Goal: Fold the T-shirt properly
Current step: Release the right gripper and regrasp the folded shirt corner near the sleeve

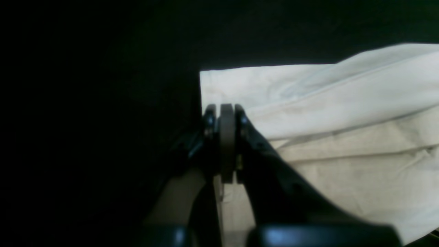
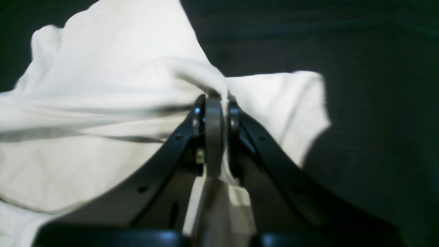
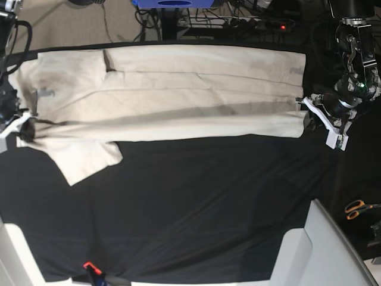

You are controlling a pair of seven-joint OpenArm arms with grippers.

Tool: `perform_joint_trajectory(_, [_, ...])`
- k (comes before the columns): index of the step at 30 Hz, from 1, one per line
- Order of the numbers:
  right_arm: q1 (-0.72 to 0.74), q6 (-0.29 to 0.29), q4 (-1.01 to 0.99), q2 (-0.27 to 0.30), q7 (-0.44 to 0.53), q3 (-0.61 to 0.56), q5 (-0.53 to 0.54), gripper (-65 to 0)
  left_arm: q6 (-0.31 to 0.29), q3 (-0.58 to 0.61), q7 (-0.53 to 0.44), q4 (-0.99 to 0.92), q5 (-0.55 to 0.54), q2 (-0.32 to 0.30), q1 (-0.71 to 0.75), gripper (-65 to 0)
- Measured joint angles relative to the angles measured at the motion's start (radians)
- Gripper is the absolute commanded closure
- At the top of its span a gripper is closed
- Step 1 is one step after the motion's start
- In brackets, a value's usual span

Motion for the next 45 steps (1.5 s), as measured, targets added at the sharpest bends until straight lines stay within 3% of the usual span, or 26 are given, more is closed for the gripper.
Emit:
perform_joint_trajectory(14, [-0.023, -0.011, -0.006, -0.003, -0.073, -0.003, -0.001, 0.0, 0.0, 0.002, 0.001, -0.026, 0.002, 0.002, 0.001, 0.0])
perform_joint_trajectory(16, [-0.023, -0.008, -0.006, 0.002, -0.073, -0.003, -0.046, 0.0, 0.0, 0.002, 0.001, -0.026, 0.002, 0.002, 0.002, 0.0])
perform_joint_trajectory(20, [-0.021, -0.039, -0.003, -0.009, -0.072, 0.0, -0.088, -0.6, 0.001, 0.067, -0.005, -0.042, 0.115, 0.007, 0.013, 0.0])
perform_joint_trajectory(22, [-0.021, -0.045, -0.003, -0.017, -0.072, 0.0, -0.087, -1.4, 0.001, 0.078, -0.002, -0.047, 0.154, 0.046, 0.018, 0.0])
perform_joint_trajectory(24, [-0.021, -0.044, -0.003, -0.017, -0.089, 0.0, -0.087, -6.2, 0.001, 0.077, -0.015, -0.047, 0.179, 0.073, 0.02, 0.0])
perform_joint_trajectory(27, [-0.03, -0.056, 0.084, -0.019, -0.17, 0.005, -0.099, -19.5, 0.001, 0.072, -0.031, -0.047, 0.179, 0.077, 0.017, 0.0])
perform_joint_trajectory(31, [-0.074, -0.055, 0.313, -0.063, -0.23, 0.115, -0.099, -36.5, 0.002, 0.066, -0.03, -0.047, 0.179, 0.071, 0.014, 0.0])
perform_joint_trajectory(33, [-0.079, -0.043, 0.412, -0.073, -0.304, 0.15, -0.1, -41.6, 0.002, 0.068, -0.03, -0.047, 0.179, 0.073, 0.014, 0.0])
perform_joint_trajectory(38, [0.023, -0.043, 0.429, -0.076, -0.385, 0.143, -0.093, -42.6, 0.002, 0.067, -0.029, -0.047, 0.179, 0.071, 0.014, 0.0])
perform_joint_trajectory(43, [0.201, -0.041, 0.16, -0.066, -0.356, -0.036, -0.098, -42.8, 0.002, 0.067, -0.03, -0.046, 0.179, 0.072, 0.013, 0.0])
perform_joint_trajectory(45, [0.266, -0.037, 0.018, -0.072, -0.265, -0.093, -0.095, -42.8, 0.001, 0.067, -0.03, -0.045, 0.179, 0.072, 0.013, 0.0])
